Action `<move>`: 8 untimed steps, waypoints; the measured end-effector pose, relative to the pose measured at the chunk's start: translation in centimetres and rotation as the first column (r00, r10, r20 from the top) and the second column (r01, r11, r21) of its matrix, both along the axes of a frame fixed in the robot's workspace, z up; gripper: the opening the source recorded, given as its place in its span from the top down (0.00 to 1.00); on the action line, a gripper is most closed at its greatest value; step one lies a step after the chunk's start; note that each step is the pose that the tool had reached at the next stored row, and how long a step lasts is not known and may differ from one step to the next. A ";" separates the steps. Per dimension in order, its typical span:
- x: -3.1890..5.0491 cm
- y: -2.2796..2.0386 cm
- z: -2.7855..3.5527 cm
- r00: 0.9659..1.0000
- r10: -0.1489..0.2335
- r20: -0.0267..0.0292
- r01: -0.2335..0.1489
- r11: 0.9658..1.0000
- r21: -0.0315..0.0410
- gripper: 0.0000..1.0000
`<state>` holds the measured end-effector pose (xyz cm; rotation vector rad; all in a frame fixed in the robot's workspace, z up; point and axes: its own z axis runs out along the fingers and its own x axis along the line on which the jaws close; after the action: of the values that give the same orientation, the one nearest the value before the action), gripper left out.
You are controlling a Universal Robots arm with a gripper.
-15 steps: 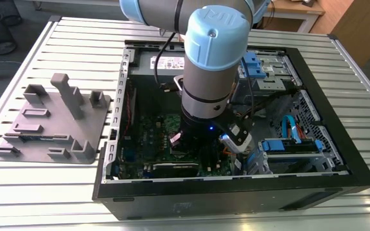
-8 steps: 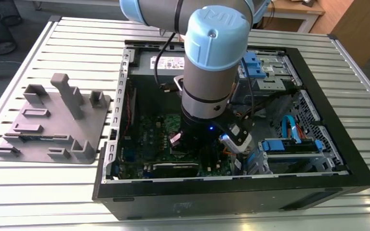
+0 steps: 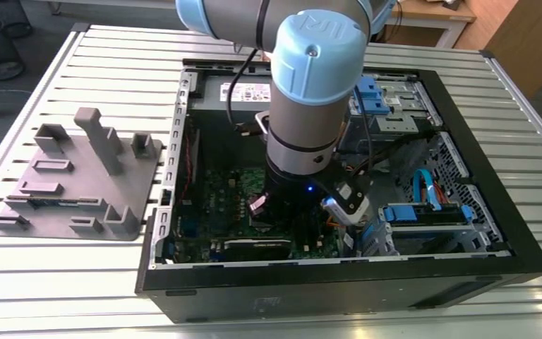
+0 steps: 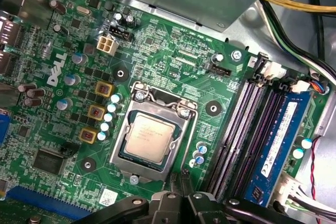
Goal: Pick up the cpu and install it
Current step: 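Install the first cpu locking lever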
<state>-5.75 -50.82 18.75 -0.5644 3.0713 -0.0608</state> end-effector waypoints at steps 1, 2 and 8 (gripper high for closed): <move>0.01 0.00 -0.02 1.000 0.000 0.000 0.000 1.000 0.001 0.89; 0.03 0.00 -0.04 1.000 0.000 0.000 0.000 1.000 0.001 0.89; 0.04 0.00 -0.08 1.000 0.000 0.000 0.000 1.000 0.003 0.89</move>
<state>-5.71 -50.82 18.68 -0.5643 3.0708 -0.0564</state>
